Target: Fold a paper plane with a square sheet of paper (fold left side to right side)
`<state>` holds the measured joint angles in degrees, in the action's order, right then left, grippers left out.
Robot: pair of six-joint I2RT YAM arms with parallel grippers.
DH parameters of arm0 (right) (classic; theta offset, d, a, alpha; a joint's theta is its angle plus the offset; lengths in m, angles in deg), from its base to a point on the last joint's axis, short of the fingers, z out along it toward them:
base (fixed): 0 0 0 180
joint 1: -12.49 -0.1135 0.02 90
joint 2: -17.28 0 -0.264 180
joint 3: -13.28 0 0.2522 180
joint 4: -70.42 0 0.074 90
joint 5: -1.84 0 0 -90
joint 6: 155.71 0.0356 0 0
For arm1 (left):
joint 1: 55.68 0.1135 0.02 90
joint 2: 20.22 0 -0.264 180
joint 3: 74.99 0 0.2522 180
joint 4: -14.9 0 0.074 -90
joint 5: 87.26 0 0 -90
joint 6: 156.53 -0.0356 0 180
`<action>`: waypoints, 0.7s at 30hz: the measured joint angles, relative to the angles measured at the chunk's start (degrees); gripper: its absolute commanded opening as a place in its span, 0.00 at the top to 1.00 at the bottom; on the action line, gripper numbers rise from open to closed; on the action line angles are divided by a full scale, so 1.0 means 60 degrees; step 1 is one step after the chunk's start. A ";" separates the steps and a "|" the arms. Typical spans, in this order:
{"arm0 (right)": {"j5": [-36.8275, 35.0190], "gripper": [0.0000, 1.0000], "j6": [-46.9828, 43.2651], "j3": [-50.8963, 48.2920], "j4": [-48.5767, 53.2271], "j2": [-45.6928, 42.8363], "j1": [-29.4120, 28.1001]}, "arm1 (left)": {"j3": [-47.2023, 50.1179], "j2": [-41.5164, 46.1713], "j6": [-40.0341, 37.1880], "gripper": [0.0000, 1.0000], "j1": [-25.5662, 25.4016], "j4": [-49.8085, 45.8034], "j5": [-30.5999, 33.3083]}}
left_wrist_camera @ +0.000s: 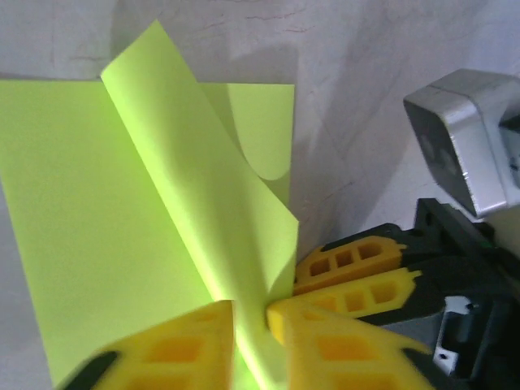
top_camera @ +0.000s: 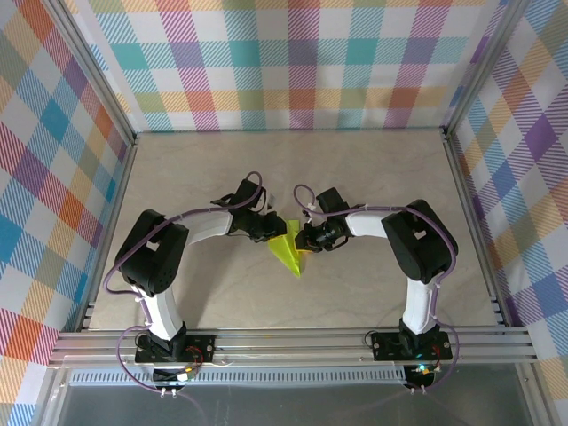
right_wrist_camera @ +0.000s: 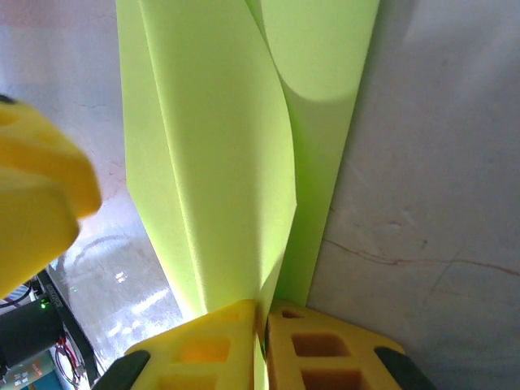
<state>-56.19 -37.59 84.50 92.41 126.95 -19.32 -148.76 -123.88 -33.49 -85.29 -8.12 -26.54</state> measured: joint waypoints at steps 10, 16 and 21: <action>-0.0004 0.86 -0.0004 0.0007 0.0011 0.0000 -0.0007 | -0.0120 -0.0390 0.0066 0.97 -0.0251 0.0321 -0.0350; -0.0011 0.85 -0.0007 0.0036 0.0055 0.0000 -0.0011 | -0.0120 -0.0838 0.0087 1.00 -0.0251 0.0310 -0.0313; -0.0007 0.84 -0.0007 0.0066 0.0087 0.0000 -0.0018 | -0.0117 -0.0896 0.0084 1.00 -0.0251 0.0302 -0.0244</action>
<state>-56.23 -37.63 84.89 92.94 126.95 -19.43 -149.46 -129.25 -32.99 -86.80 -6.31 -28.00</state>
